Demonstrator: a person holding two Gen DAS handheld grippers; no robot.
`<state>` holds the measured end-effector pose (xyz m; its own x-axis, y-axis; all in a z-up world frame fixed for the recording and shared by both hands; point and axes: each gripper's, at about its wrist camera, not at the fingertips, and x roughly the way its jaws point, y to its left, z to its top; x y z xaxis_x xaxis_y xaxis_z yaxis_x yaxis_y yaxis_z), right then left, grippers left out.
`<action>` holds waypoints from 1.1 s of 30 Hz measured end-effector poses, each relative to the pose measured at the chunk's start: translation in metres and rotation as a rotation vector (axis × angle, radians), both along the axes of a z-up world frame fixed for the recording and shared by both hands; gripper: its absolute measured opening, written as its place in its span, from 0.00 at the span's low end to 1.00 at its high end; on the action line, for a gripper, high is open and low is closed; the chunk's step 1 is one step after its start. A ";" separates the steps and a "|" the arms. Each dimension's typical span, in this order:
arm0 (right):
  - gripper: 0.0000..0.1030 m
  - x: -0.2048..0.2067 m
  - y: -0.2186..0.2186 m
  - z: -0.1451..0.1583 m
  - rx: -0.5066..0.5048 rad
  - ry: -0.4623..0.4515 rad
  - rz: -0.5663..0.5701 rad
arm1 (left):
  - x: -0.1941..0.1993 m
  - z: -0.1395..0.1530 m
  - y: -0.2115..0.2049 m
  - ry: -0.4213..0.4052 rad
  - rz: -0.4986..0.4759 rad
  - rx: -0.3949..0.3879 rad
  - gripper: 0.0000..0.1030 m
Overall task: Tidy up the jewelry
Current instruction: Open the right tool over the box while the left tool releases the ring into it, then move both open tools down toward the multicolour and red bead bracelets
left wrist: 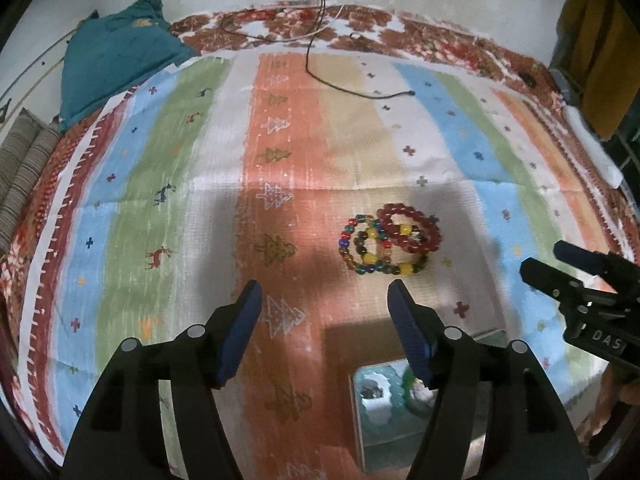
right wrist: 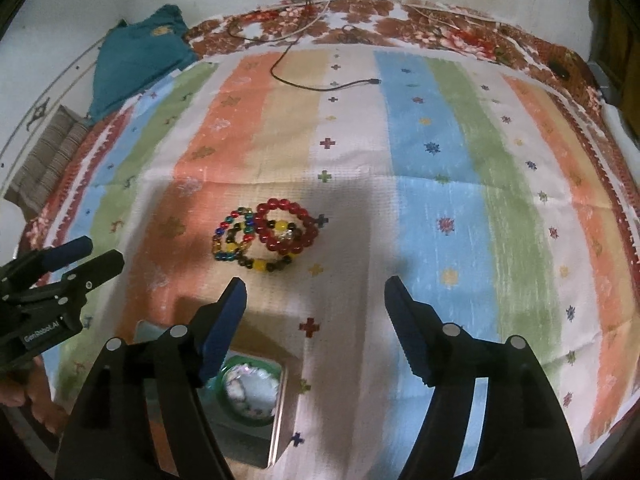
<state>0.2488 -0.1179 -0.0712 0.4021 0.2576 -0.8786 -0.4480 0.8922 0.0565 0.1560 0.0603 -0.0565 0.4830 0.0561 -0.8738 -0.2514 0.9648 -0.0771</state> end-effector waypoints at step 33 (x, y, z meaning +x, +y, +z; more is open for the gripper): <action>0.69 0.074 0.029 -0.052 -0.051 0.076 -0.004 | 0.068 -0.061 0.019 0.138 -0.053 -0.015 0.65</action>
